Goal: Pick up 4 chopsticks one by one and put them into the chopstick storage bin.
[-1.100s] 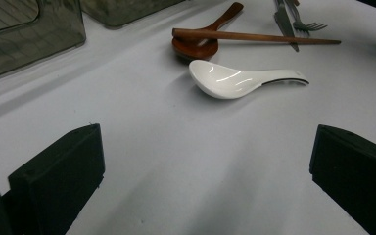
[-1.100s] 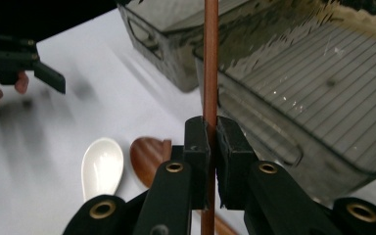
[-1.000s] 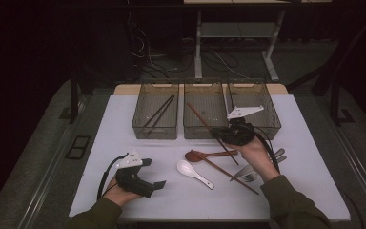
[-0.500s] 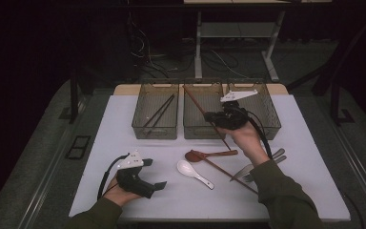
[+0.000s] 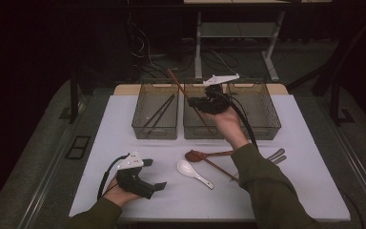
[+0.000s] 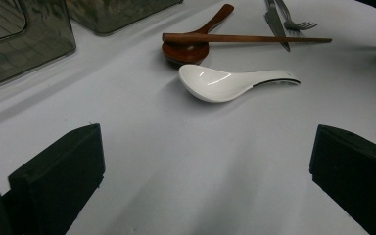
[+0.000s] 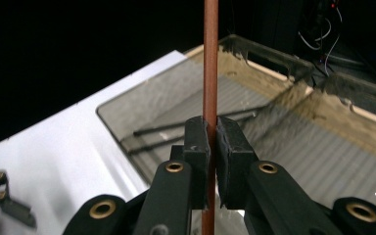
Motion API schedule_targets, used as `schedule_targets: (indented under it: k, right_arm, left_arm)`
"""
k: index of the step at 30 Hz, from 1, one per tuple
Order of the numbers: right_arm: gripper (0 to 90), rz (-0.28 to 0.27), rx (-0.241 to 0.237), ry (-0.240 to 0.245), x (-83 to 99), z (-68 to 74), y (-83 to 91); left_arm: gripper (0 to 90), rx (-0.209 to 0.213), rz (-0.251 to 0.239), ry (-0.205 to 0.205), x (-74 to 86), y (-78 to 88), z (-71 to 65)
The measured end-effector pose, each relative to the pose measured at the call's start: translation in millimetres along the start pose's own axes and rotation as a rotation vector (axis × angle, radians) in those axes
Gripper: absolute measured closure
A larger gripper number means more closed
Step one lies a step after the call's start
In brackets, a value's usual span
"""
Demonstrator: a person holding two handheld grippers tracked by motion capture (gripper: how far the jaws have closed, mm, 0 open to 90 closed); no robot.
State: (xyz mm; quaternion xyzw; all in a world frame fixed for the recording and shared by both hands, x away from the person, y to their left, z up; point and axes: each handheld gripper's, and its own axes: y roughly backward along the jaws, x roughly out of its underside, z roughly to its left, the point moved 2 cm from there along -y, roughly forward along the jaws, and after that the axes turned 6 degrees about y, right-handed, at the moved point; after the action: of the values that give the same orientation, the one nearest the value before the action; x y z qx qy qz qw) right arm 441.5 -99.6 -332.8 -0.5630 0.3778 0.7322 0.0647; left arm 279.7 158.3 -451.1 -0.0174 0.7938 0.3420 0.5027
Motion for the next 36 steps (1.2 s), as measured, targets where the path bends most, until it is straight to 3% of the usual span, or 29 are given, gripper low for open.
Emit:
schedule_targets:
  k: [10,20,30,36]
  right_arm:
    - [83.6,-0.036,0.0,-0.005,-30.4,8.5,-34.0]
    - [83.6,-0.037,-0.006,0.005,-48.8,19.2,-74.2]
    - [83.6,-0.012,-0.002,-0.004,-53.8,22.8,-115.2]
    - [83.5,0.046,-0.007,-0.015,-40.6,25.9,-139.7]
  left_arm:
    - [0.0,0.01,0.0,-0.005,-0.2,-0.3,-1.0]
    - [0.0,0.019,0.003,-0.013,-0.6,-1.1,-2.4]
    - [0.0,0.025,-0.005,-0.014,-0.8,-1.9,-3.9]
    - [0.0,0.028,0.004,-0.023,-0.6,-1.6,-4.0]
